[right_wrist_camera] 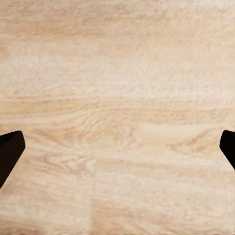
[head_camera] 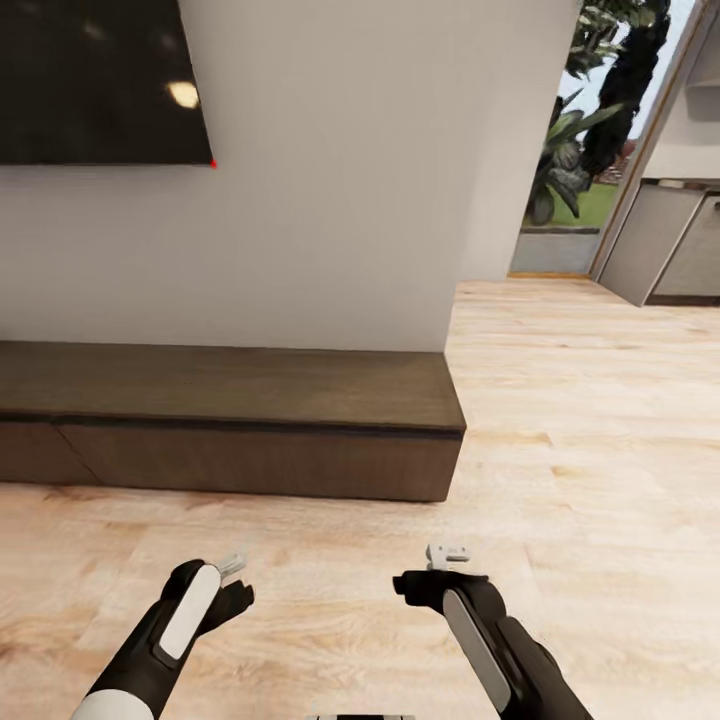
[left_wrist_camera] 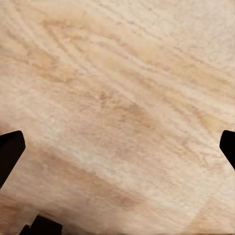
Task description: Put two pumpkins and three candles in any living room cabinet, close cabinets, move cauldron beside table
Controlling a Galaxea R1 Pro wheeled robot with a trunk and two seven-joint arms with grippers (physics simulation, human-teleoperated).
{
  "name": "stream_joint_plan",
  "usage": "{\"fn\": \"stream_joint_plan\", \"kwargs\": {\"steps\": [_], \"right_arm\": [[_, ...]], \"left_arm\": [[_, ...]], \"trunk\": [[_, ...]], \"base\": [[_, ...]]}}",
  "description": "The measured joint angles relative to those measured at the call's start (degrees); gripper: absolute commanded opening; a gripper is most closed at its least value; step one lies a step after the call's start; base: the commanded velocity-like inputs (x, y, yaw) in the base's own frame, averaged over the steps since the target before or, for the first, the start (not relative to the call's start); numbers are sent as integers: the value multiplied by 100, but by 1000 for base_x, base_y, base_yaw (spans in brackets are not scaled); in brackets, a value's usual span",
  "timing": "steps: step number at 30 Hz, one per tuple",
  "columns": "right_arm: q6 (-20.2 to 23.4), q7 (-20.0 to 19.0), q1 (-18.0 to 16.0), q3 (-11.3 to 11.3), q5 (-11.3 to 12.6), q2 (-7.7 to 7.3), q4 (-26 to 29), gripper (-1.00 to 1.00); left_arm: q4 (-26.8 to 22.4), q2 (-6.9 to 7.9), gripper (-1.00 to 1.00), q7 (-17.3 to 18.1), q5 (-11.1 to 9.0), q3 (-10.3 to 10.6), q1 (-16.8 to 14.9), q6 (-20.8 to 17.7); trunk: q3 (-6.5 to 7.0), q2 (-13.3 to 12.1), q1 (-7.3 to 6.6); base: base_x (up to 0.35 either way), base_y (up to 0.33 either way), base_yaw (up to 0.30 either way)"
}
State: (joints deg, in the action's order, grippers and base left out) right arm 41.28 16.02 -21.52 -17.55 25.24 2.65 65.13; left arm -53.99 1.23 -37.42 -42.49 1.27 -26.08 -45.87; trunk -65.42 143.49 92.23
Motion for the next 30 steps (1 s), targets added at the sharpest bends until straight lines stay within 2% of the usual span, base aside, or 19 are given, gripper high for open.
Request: {"fn": "stream_joint_plan", "kwargs": {"steps": [4, 7, 16, 20, 27, 30], "right_arm": [[-87, 2, 1, -2, -1, 6, -288, 100], [-236, 7, 1, -2, -40, 7, -419, 100], [-377, 11, 1, -26, -54, 8, -489, 100], [-379, 11, 1, -28, -54, 3, -491, 100], [-427, 11, 1, -33, -57, 0, -549, 100], [-573, 12, 1, -40, -61, 1, -693, 100]], "left_arm": [[168, 1, 100, 24, 5, 282, 1, 327], [253, 1, 100, 28, 3, 370, 1, 449], [288, 0, 100, 30, 9, 401, 1, 502], [290, 1, 100, 29, 11, 401, 1, 507], [295, -7, 100, 29, 7, 421, 1, 683], [319, -7, 100, 27, 13, 426, 1, 729]], "trunk": [[66, -5, -10], [116, -9, -19], [263, -21, -45], [328, -29, -53], [412, -309, -206], [394, -310, -209]], "base": [[-330, 0, 229], [-216, 0, 231], [-28, 1, 231], [-219, 50, 231], [-284, 71, 231], [-79, 16, 229]]}}
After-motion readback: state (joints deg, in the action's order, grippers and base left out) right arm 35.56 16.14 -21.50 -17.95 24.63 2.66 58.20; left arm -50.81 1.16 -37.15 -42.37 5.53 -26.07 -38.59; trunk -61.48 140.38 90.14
